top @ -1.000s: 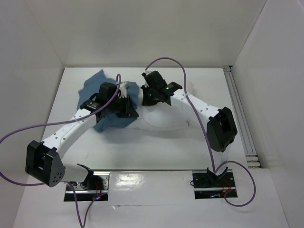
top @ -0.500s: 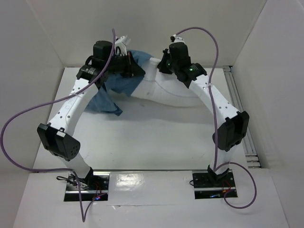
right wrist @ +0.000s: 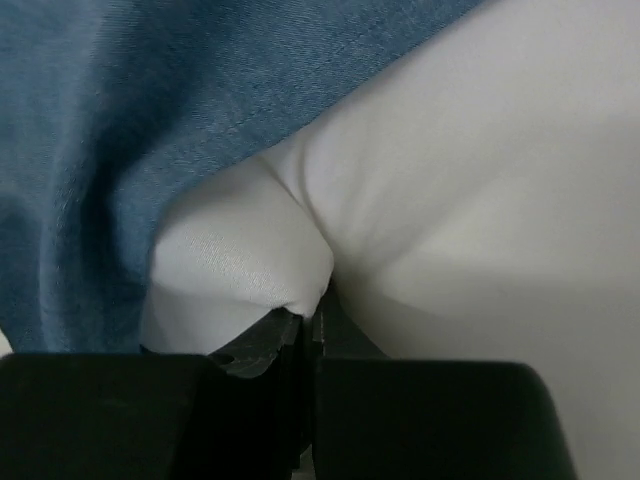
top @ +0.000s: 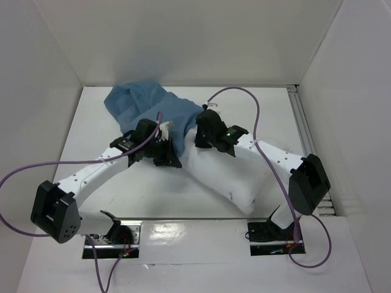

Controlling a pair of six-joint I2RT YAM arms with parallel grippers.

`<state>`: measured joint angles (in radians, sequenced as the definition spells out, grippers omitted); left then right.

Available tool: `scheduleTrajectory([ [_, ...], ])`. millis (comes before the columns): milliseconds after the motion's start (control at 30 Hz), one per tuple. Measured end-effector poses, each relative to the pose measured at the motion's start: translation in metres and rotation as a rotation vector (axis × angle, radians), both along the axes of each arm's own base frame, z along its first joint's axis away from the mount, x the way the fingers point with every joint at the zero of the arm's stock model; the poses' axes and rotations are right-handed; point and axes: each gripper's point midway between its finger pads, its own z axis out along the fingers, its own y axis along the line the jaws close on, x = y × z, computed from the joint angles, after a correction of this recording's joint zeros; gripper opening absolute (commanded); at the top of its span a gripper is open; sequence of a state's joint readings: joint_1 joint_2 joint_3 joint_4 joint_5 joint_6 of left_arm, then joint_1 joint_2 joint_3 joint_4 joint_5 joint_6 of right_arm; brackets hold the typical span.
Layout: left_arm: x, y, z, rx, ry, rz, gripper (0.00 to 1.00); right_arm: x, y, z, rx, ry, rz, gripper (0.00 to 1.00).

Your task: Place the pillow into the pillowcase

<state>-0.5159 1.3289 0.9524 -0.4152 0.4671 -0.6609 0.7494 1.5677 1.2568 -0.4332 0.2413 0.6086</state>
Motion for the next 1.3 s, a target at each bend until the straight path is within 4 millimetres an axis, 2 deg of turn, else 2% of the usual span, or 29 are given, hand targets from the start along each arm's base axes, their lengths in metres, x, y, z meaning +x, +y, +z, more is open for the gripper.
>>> scheduleTrajectory([
  [33, 0.002, 0.003, 0.004, 0.011, -0.011, 0.012, 0.01, -0.002, 0.004, -0.003, 0.015, 0.009, 0.007, 0.0],
  [67, 0.006, 0.007, 0.013, 0.022, -0.034, 0.029, 0.14, -0.001, 0.008, -0.001, 0.029, 0.001, 0.011, 0.0],
  [167, 0.028, 0.015, 0.054, 0.037, -0.139, 0.065, 0.37, 0.001, 0.016, 0.012, 0.071, -0.036, 0.014, 0.0],
  [200, 0.033, 0.015, 0.07, 0.031, -0.172, 0.065, 0.52, 0.002, 0.018, 0.015, 0.081, -0.043, 0.014, 0.09],
  [267, 0.043, 0.013, 0.105, 0.013, -0.251, 0.061, 0.65, 0.0, 0.024, 0.017, 0.099, -0.042, 0.026, 0.35],
  [300, 0.047, 0.012, 0.121, 0.007, -0.28, 0.058, 0.65, -0.003, 0.026, 0.017, 0.1, -0.039, 0.032, 0.62],
  [400, 0.062, 0.011, 0.157, 0.007, -0.366, 0.059, 0.65, -0.01, 0.03, 0.025, 0.073, -0.051, 0.053, 0.82],
  [500, 0.084, 0.012, 0.175, 0.043, -0.416, 0.079, 0.65, -0.015, 0.023, 0.046, 0.013, -0.099, 0.023, 0.86],
  [567, 0.09, 0.001, 0.182, 0.031, -0.399, 0.047, 0.67, -0.018, 0.001, 0.057, -0.039, -0.119, -0.051, 0.86],
  [633, 0.097, -0.02, 0.188, 0.027, -0.411, -0.003, 0.7, -0.015, -0.029, 0.063, -0.076, -0.123, -0.134, 0.86],
  [700, 0.108, -0.047, 0.191, 0.023, -0.43, -0.042, 0.73, -0.012, -0.068, 0.067, -0.103, -0.101, -0.217, 0.89],
  [800, 0.156, -0.059, 0.173, 0.159, -0.493, 0.014, 0.74, -0.009, -0.146, 0.077, -0.074, -0.082, -0.405, 0.93],
  [900, 0.197, -0.058, 0.13, 0.325, -0.496, 0.065, 0.74, -0.018, -0.223, 0.084, 0.024, -0.08, -0.589, 0.94],
  [967, 0.212, -0.053, 0.098, 0.446, -0.478, 0.081, 0.76, -0.031, -0.261, 0.075, 0.08, -0.057, -0.685, 0.95],
  [1000, 0.215, -0.051, 0.082, 0.498, -0.463, 0.081, 0.76, -0.038, -0.272, 0.067, 0.109, -0.037, -0.711, 0.95],
  [1067, 0.214, -0.047, 0.057, 0.586, -0.439, 0.063, 0.76, -0.048, -0.277, 0.047, 0.164, 0.023, -0.714, 0.95],
  [1133, 0.213, -0.048, 0.046, 0.639, -0.44, 0.046, 0.76, -0.058, -0.276, 0.02, 0.22, 0.109, -0.702, 0.95],
  [1200, 0.214, -0.05, 0.044, 0.671, -0.458, 0.043, 0.64, -0.068, -0.271, -0.009, 0.267, 0.201, -0.688, 0.95],
  [1267, 0.214, -0.051, 0.046, 0.685, -0.475, 0.045, 0.5, -0.072, -0.261, -0.028, 0.309, 0.255, -0.653, 0.91],
  [1300, 0.214, -0.051, 0.046, 0.692, -0.481, 0.045, 0.34, -0.071, -0.256, -0.033, 0.329, 0.266, -0.632, 0.82],
])
